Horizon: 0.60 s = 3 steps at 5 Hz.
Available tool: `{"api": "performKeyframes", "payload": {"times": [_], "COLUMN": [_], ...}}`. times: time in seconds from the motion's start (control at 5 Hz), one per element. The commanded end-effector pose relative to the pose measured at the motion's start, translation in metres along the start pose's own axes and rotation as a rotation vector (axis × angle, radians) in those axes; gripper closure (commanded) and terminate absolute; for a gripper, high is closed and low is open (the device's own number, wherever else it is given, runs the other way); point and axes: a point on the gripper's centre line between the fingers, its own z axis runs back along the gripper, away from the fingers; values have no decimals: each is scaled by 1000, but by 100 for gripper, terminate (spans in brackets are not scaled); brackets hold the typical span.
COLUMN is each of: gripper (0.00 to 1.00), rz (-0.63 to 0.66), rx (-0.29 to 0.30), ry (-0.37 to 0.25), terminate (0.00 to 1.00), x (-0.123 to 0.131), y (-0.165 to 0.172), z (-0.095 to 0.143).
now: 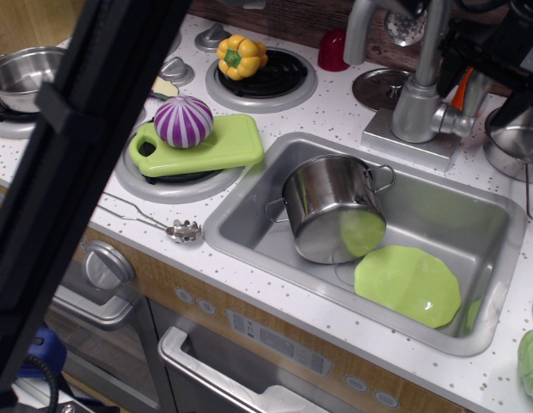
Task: Turn lever vertical to front
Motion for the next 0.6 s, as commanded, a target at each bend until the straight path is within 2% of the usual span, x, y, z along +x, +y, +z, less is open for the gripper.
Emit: {"api": "performKeyframes", "payload": {"times": [0.0, 0.4], "gripper": [0, 0], "rz": [-12, -22], "rx": [0, -23], "ry": [-130, -156], "terminate": [0, 0], "x": [28, 41], "y": [16, 20], "z": [29, 15]}}
